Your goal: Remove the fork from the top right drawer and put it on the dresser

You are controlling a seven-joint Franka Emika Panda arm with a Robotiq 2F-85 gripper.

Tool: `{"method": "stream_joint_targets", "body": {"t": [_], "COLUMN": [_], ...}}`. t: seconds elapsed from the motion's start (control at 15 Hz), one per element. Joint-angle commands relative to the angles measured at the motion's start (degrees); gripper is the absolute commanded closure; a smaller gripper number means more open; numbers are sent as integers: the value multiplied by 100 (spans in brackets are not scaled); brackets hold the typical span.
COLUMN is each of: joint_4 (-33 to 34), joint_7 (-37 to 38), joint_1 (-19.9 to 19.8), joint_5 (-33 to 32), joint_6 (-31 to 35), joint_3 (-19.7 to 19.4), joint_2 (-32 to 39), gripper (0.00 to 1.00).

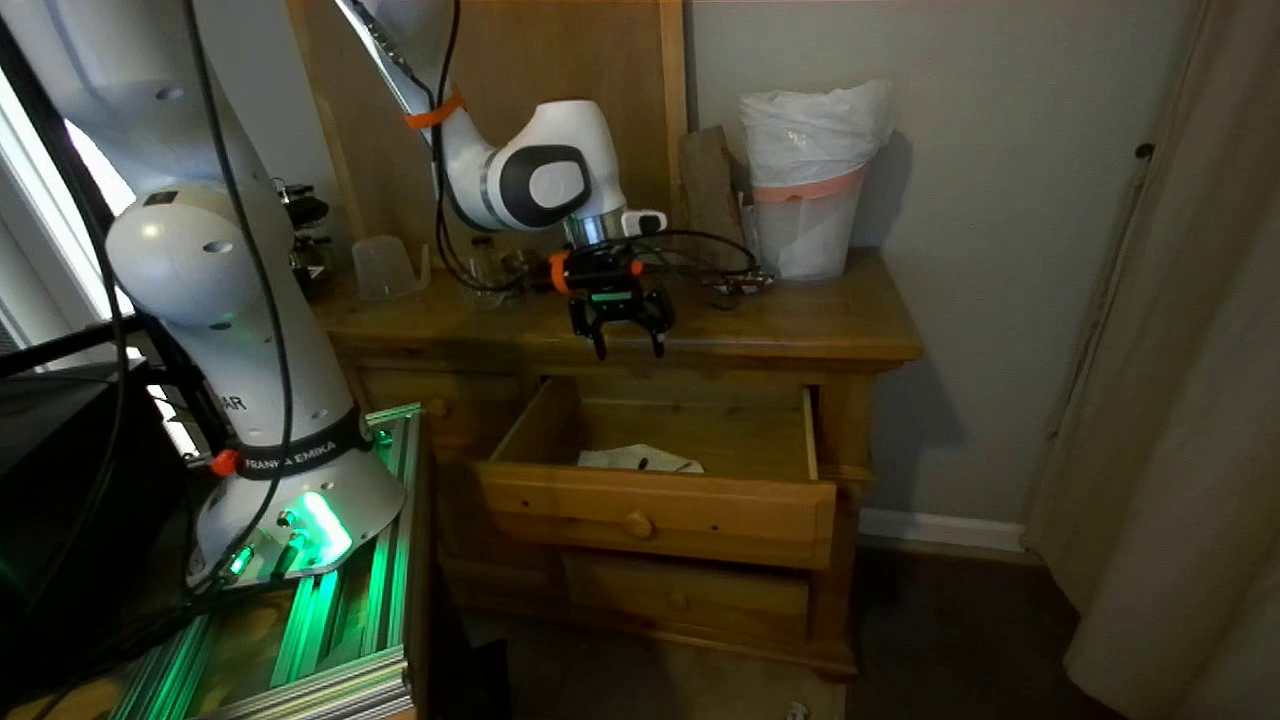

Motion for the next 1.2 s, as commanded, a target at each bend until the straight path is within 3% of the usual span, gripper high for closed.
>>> {"method": "stream_joint_targets", "body": {"t": [0.0,0.2,0.33,0.47,0.6,0.73,0.93,1.13], "joint_4": [14,23,17,7,-6,-14,-22,-16], "joint_7": [-19,-25,-476,-1336,-2183,-2808,-2884,-2509], "joint_1": [-43,-43,7,63,-108,-583,-1492,-1816], "joint_5": [18,17,426,1246,2092,2673,2367,1494], "joint_6": [-6,-6,248,606,974,1313,1794,2129], "joint_3": [46,46,46,178,566,1204,1989,1846], "joint_2": [28,30,369,697,1061,1428,1996,2462], "gripper": [0,0,0,0,0,0,0,0]}}
